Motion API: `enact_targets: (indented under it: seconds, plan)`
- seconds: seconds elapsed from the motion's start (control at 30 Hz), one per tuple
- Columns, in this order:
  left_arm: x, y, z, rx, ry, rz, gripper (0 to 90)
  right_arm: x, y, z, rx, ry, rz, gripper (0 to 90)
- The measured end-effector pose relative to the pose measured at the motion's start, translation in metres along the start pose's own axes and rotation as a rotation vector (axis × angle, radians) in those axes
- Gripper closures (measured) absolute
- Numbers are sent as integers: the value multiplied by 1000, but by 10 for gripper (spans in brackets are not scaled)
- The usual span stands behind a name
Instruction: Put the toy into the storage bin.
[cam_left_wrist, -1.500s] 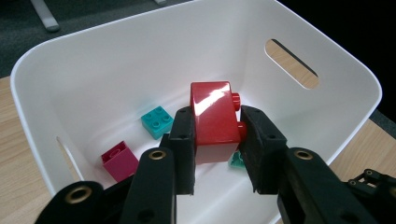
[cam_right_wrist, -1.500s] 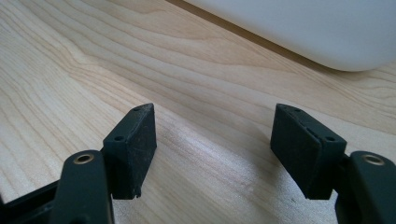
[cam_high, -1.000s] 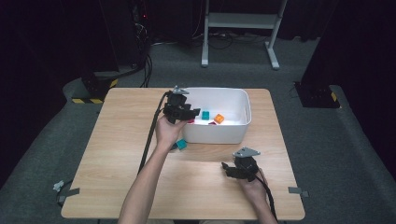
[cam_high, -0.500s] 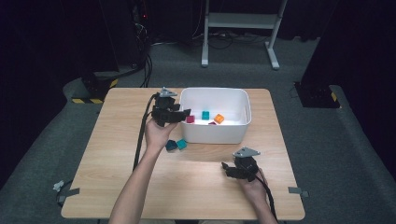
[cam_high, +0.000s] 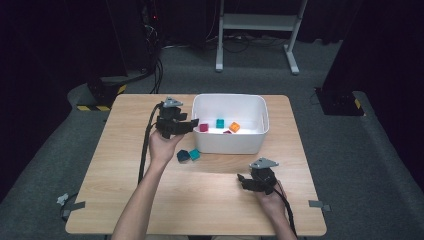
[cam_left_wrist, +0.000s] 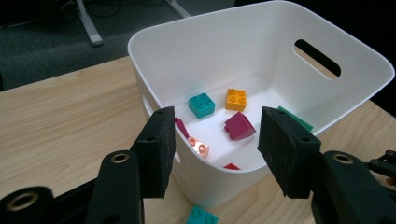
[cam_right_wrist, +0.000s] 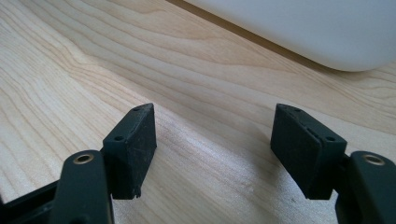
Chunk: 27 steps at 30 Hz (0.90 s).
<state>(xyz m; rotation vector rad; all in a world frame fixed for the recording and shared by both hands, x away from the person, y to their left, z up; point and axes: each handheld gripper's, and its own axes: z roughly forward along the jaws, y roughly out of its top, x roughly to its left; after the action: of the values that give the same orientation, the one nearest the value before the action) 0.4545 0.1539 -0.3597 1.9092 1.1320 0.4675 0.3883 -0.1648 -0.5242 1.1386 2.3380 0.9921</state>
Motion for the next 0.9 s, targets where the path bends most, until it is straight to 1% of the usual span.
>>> enact_targets:
  seconds: [0.17,0.3,0.4,0.5,0.6,0.73,0.83,0.9]
  plan:
    - [1,-5,-4,-4,-2,1,461,0,0,0,0,0,0,312]
    - [4,-10,-7,1,1,-5,460,0,0,0,0,0,0,312]
    - [5,-13,-9,-5,-2,-15,459,0,0,0,0,0,0,312]
    - [6,-16,-11,-6,2,-7,457,0,0,0,0,0,0,312]
    - [5,-19,-13,-11,-1,-11,454,0,0,0,0,0,0,313]
    - [6,-25,-12,-6,6,-7,454,0,0,0,0,0,1,312]
    - [7,-29,-12,6,3,-6,458,0,0,0,0,0,1,312]
    - [7,-31,-12,14,10,1,461,0,0,0,0,0,1,312]
